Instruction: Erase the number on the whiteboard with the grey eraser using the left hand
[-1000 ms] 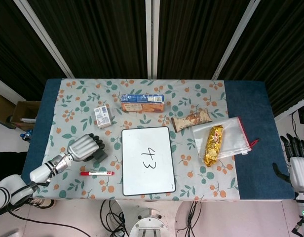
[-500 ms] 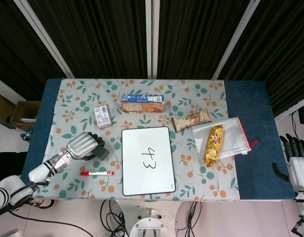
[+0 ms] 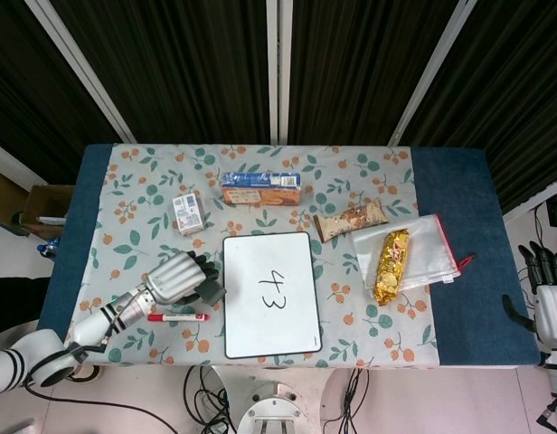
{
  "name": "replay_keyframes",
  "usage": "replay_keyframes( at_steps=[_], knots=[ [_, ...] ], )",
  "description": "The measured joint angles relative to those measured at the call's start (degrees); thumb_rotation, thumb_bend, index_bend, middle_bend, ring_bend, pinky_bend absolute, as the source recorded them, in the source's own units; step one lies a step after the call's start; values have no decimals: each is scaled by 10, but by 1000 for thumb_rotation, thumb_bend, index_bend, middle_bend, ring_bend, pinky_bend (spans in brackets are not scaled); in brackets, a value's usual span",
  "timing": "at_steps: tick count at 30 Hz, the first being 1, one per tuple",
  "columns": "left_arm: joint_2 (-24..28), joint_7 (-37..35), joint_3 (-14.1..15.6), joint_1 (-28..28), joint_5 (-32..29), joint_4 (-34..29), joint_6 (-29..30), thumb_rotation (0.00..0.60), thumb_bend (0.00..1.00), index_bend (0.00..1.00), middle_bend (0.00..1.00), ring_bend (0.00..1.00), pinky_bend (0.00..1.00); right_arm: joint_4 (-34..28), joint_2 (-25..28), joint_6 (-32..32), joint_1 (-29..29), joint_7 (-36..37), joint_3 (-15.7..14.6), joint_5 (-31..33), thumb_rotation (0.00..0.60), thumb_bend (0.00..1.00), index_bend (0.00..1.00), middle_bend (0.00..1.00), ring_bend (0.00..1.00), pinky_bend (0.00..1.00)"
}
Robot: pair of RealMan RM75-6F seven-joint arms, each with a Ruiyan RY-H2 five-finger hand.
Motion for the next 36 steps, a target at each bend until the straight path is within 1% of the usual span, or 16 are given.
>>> replay_keyframes(
  at_steps=[3,5,10,14,20,27,36],
  knots=[
    [-11,48,-6,-6,-7,-32,-20,600,372,605,566,460,521,4,6,11,-7,12,3,3,600,258,0,0,0,0],
    [-29,80,-12,-12,-15,-49,-37,600,374,605,566,460,521,6,9,16,-11,21,5,6,600,257,0,0,0,0],
    [-84,135,-29,-29,-38,-56,-76,600,377,606,566,460,521,11,14,29,-17,34,9,5,600,257,0,0,0,0],
    [-115,170,-45,-42,-57,-55,-94,600,379,606,566,460,521,10,19,33,-19,37,11,3,600,258,0,0,0,0],
    [-137,185,-56,-52,-86,-42,-112,600,379,605,566,460,521,8,21,31,-18,38,11,1,600,257,0,0,0,0],
    [-149,190,-58,-55,-98,-28,-110,600,379,605,566,460,521,11,20,29,-19,42,10,2,600,258,0,0,0,0],
    [-180,189,-62,-58,-108,2,-103,600,380,607,566,460,520,11,21,40,-27,48,9,-2,600,254,0,0,0,0]
  ],
)
